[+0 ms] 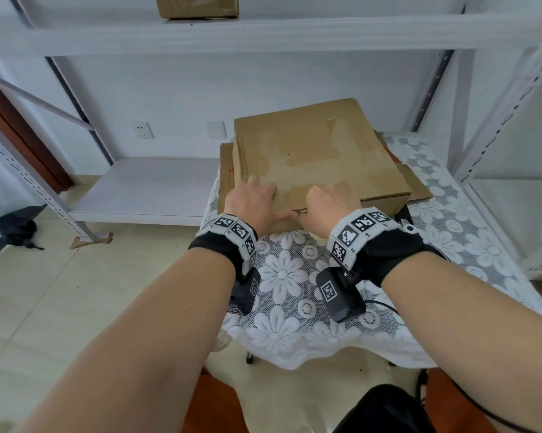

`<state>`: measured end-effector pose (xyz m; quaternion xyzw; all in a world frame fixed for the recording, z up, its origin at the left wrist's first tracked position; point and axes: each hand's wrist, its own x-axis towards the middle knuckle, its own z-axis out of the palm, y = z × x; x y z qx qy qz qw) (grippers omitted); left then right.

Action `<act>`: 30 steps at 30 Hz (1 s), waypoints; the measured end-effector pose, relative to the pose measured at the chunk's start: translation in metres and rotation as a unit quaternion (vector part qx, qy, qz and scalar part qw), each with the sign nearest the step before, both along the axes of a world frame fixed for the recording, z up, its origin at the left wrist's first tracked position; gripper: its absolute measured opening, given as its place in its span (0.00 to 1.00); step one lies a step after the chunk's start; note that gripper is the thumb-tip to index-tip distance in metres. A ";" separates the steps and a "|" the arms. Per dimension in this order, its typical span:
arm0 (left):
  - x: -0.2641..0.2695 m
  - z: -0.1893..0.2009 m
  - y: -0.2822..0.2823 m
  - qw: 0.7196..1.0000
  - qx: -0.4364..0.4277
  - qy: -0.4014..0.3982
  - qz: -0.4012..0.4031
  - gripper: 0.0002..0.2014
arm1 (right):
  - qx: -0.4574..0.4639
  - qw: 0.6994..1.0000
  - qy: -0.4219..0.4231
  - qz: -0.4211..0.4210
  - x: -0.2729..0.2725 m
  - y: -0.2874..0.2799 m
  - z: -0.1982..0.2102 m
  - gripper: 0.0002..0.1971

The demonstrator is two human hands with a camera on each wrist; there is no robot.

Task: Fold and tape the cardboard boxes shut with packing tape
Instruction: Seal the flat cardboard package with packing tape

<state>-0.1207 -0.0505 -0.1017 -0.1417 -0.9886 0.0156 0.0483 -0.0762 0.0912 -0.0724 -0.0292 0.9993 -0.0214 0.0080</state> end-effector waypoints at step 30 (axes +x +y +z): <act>-0.005 0.019 0.029 0.987 0.015 -0.128 -0.096 0.30 | 0.035 0.997 -0.039 0.063 0.023 0.039 0.006 0.08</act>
